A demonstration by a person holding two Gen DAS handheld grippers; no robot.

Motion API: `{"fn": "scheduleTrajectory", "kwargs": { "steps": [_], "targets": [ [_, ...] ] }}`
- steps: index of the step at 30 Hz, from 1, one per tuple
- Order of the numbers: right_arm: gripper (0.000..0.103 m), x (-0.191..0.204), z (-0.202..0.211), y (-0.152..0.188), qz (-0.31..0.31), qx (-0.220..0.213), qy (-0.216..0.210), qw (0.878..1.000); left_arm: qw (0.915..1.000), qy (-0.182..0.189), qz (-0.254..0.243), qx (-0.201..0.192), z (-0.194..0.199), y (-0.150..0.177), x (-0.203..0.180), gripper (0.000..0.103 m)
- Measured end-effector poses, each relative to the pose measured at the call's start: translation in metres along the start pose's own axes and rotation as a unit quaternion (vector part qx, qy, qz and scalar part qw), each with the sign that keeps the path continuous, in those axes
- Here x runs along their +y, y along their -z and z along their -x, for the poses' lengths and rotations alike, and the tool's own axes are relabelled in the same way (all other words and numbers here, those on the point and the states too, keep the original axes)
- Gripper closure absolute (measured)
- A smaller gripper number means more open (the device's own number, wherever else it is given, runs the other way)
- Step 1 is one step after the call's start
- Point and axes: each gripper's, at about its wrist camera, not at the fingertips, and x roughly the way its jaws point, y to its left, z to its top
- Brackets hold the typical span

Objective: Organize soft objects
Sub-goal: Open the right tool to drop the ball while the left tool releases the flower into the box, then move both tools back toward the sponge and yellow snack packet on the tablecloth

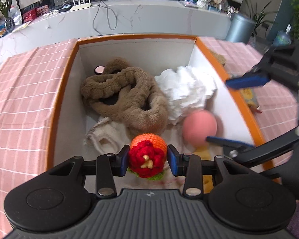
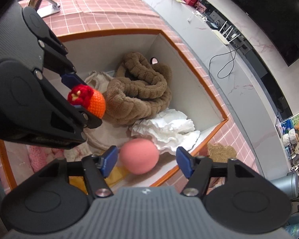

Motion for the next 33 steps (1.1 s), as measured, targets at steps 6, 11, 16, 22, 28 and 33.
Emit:
{"fn": "scheduleTrajectory", "kwargs": {
  "steps": [6, 11, 16, 22, 28, 33],
  "targets": [
    [0.034, -0.002, 0.009, 0.003, -0.026, -0.017, 0.019, 0.999, 0.9998, -0.017, 0.005, 0.01, -0.004, 0.001, 0.002, 0.048],
    [0.033, -0.003, 0.011, 0.007, -0.038, -0.02, 0.021, 0.999, 0.9998, -0.014, 0.012, 0.0, 0.001, 0.002, 0.001, 0.026],
    [0.033, -0.003, 0.011, 0.011, -0.046, -0.02, 0.019, 0.999, 0.9997, -0.019, 0.013, -0.007, 0.006, 0.001, -0.002, 0.023],
    [0.033, -0.007, 0.024, 0.016, -0.057, -0.036, 0.034, 0.997, 0.999, -0.025, 0.014, -0.033, 0.023, 0.0, -0.005, 0.022],
    [0.033, -0.024, 0.053, 0.034, -0.141, -0.071, 0.064, 0.985, 0.9936, -0.005, 0.022, -0.111, 0.056, -0.004, -0.015, 0.022],
    [0.032, -0.036, 0.075, 0.066, -0.233, -0.095, 0.089, 0.964, 0.9859, 0.031, 0.01, -0.164, 0.077, -0.007, -0.039, 0.022]
  ]
}}
